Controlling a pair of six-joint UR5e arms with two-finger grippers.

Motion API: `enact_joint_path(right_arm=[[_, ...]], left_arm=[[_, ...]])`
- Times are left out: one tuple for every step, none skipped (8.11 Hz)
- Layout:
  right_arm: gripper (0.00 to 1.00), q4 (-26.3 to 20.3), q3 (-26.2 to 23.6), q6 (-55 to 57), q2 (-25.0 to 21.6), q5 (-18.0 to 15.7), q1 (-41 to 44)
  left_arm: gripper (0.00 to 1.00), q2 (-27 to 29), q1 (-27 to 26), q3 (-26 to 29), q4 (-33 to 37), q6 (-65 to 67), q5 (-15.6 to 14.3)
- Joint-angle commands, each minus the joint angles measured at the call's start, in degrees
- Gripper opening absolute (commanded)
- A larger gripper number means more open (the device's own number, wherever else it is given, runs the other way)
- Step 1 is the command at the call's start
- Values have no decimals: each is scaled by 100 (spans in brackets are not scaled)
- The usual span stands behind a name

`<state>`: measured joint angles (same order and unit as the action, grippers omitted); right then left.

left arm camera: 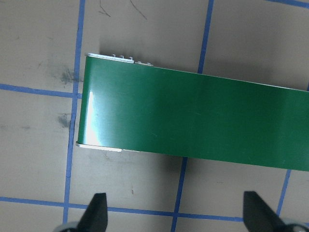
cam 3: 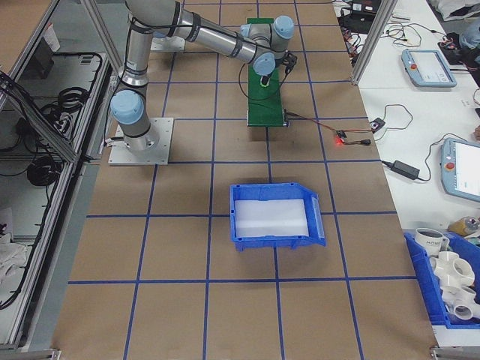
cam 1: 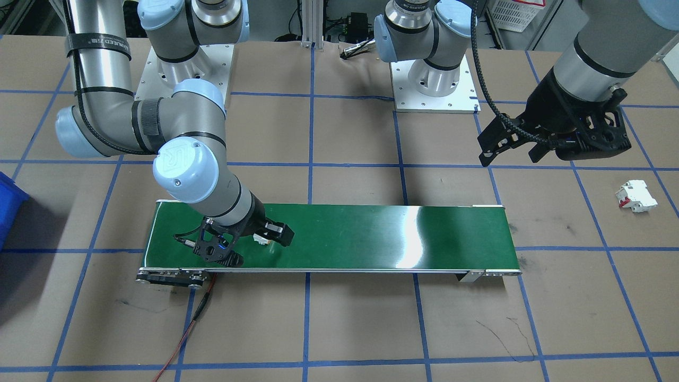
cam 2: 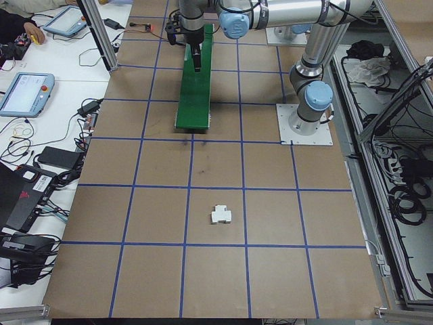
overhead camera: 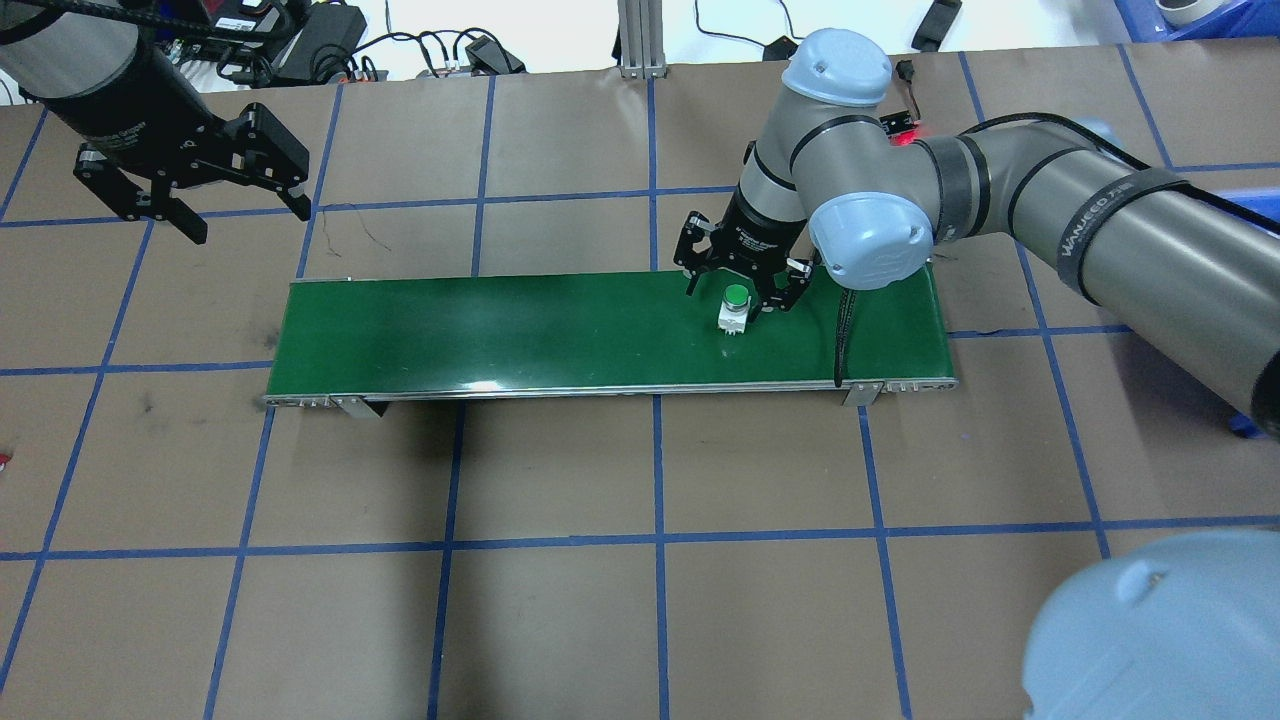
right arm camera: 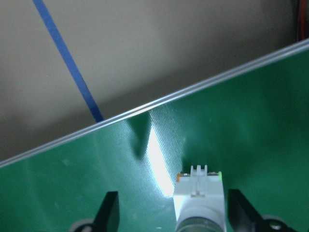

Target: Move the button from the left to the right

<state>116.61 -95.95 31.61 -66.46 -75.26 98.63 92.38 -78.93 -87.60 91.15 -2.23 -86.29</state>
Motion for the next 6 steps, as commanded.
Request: enact_joint_path(right_arm=[[34,-277,-99,-453,28,-708,-1],[4,-288,-100,-549,-7,-735,-1],[0,-349,-82,-681,-34,-883,-10],[0,-384,-21,-726,-95,-1137,-45],[0,-385,-12,-813,-261,-1244,-71],[0,-419,23,-840,-314,-1263,-124]], left_arm=[[100,-1,0,-12,-27,-5,-37],[100,-18,0,-12,-28,-14,-37],[100,-18,0,-12,-28,-23,-37],[100,-18,0,-12,-28,-31,-37],[100,-9,0,-12,-28,-31,-37],[100,-9,0,-12,-36,-31,-37]])
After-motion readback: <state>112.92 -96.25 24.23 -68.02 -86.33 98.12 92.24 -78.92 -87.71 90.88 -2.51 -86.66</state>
